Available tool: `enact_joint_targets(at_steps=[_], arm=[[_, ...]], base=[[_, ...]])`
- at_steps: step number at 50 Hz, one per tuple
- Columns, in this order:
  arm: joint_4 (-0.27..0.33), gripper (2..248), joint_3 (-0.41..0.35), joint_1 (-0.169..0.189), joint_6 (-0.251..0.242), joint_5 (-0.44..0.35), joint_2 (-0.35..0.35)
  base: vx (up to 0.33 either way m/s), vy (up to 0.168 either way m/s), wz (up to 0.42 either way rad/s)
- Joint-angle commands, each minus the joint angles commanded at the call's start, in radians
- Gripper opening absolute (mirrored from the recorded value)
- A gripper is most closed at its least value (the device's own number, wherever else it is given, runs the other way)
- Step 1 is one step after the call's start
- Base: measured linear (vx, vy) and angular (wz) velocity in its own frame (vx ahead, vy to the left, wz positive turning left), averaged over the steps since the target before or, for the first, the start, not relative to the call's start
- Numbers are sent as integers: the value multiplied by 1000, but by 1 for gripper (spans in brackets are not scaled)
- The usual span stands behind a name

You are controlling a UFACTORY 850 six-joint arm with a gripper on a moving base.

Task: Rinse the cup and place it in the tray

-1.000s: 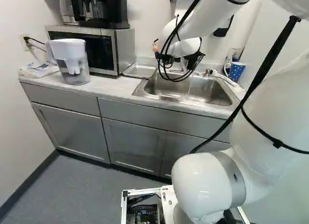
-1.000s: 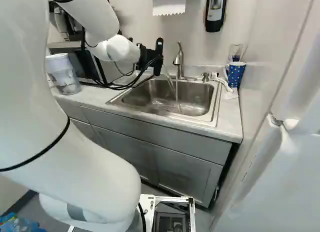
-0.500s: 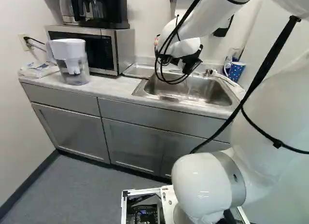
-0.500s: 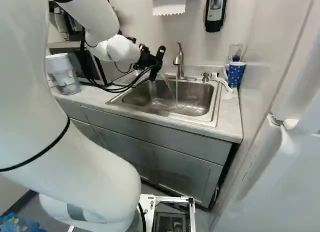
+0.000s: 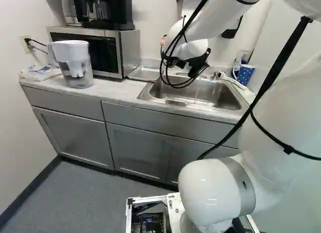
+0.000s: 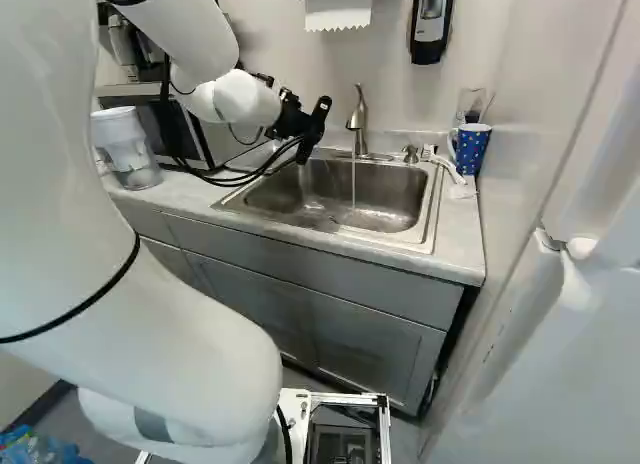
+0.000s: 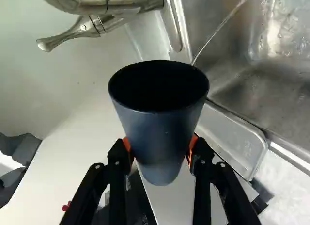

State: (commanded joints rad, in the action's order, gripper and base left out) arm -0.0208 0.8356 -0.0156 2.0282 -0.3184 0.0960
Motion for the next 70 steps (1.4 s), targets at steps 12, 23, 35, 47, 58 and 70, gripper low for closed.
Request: enact_joint_targets(at_steps=[12,23,35,47,58,70], arm=[[0,124,0,0,0,0,0],[0,124,0,0,0,0,0],[0,124,0,0,0,0,0],[0,124,0,0,0,0,0],[0,124,0,0,-32,0,0],[0,124,0,0,-150,0,0]], base=[[0,0,0],[0,0,0],[0,0,0],[0,0,0],[0,0,0],[0,0,0]])
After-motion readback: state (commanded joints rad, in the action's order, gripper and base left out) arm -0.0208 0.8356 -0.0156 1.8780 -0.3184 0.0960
